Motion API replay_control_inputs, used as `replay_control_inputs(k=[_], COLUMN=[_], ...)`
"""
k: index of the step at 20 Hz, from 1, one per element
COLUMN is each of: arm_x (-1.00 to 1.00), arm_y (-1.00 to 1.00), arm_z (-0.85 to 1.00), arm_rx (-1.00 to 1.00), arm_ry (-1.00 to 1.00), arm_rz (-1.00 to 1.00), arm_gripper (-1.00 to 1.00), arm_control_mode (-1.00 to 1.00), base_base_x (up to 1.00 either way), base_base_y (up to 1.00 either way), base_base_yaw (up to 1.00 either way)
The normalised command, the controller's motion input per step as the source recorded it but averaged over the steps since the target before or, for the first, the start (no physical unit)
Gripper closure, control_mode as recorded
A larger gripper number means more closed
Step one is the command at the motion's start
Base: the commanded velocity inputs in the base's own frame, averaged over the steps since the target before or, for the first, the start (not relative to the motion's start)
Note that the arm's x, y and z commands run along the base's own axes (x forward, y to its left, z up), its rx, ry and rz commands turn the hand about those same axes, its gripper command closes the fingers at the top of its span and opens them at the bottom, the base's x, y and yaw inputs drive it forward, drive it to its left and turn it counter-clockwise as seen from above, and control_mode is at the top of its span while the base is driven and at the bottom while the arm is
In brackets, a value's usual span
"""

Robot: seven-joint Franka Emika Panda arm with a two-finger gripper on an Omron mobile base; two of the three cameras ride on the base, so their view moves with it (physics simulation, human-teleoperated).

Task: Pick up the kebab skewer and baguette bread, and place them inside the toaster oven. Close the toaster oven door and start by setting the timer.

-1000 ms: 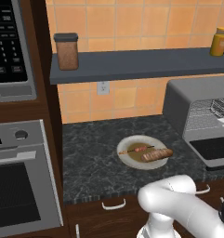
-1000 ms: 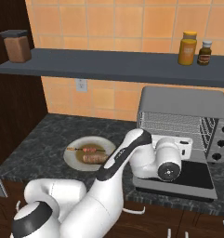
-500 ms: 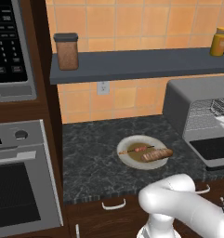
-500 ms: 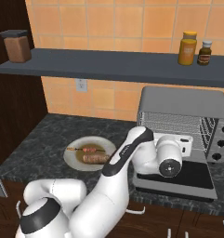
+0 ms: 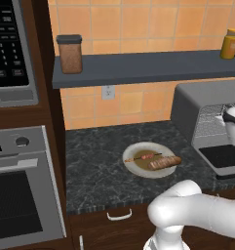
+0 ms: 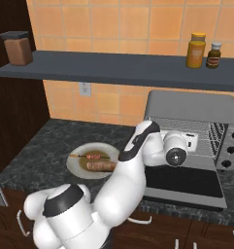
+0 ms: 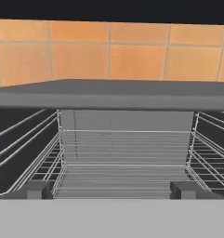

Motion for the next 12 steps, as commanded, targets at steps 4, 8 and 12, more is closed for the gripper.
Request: replay_control_inputs(k=[4,8,12], arm_x=[0.12,0.18,0.24], arm_y=[-0.03,-0.01,-0.03], arm_z=[-0.03,-0.08,-0.14], arm_rx=[0.00,0.00,0.00], arm_ry=[0.00,0.14,0.15], arm_rz=[0.00,0.00,0.00], arm_gripper=[-1.00,-1.00,-1.00], arm_control_mode=[-1.00,-1.00,-1.00], base_base_x=[0.00,0.00,0.00], base_base_y=[0.00,0.00,0.00], base_base_yaw=[0.00,0.00,0.00])
